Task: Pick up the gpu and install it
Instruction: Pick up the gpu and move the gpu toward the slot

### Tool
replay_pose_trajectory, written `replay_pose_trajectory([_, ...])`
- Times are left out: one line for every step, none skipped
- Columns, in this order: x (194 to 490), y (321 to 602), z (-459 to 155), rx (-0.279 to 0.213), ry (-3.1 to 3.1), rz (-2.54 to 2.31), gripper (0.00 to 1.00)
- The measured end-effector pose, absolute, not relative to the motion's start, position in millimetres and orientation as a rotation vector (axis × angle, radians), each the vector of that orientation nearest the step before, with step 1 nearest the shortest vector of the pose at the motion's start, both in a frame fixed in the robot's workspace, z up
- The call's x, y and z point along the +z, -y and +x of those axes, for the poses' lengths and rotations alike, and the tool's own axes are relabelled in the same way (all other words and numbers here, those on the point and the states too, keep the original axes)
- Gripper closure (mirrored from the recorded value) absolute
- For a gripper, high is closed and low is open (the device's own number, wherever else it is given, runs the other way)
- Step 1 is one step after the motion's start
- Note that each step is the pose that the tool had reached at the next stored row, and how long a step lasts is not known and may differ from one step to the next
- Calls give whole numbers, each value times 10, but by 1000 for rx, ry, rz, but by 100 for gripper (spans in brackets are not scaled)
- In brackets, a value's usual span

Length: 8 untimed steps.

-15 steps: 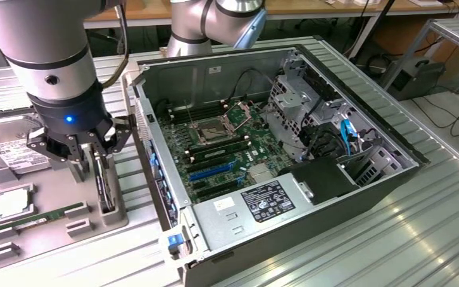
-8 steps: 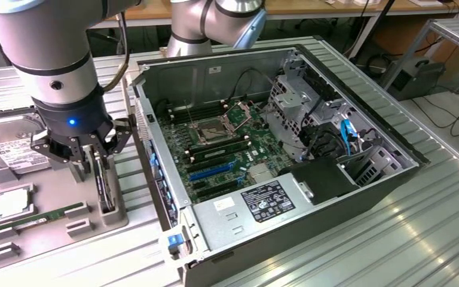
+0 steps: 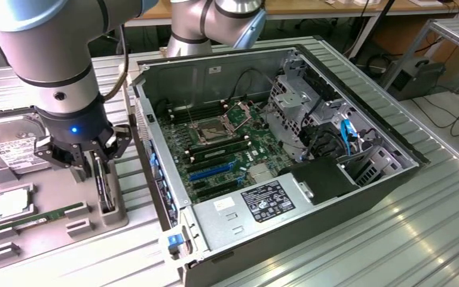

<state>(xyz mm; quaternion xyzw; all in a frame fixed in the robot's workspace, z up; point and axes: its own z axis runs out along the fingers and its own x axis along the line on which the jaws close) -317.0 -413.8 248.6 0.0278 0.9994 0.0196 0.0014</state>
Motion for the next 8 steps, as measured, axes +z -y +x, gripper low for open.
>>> replay_pose_trajectory([2465, 4137, -3170, 62, -3137, 87, 64])
replay_pose_trajectory([2451, 4137, -3170, 62, -3137, 87, 64])
replay_pose_trajectory([2444, 4137, -3170, 62, -3137, 87, 64])
replay_pose_trajectory([2442, 4137, -3170, 61, -3137, 87, 64])
replay_pose_trajectory([2442, 4137, -3170, 61, -3137, 87, 64])
replay_pose_trajectory([2442, 4137, -3170, 61, -3137, 87, 64])
replay_pose_trajectory([2441, 4137, -3170, 61, -3137, 87, 64])
replay_pose_trajectory([2441, 4137, -3170, 61, -3137, 87, 65])
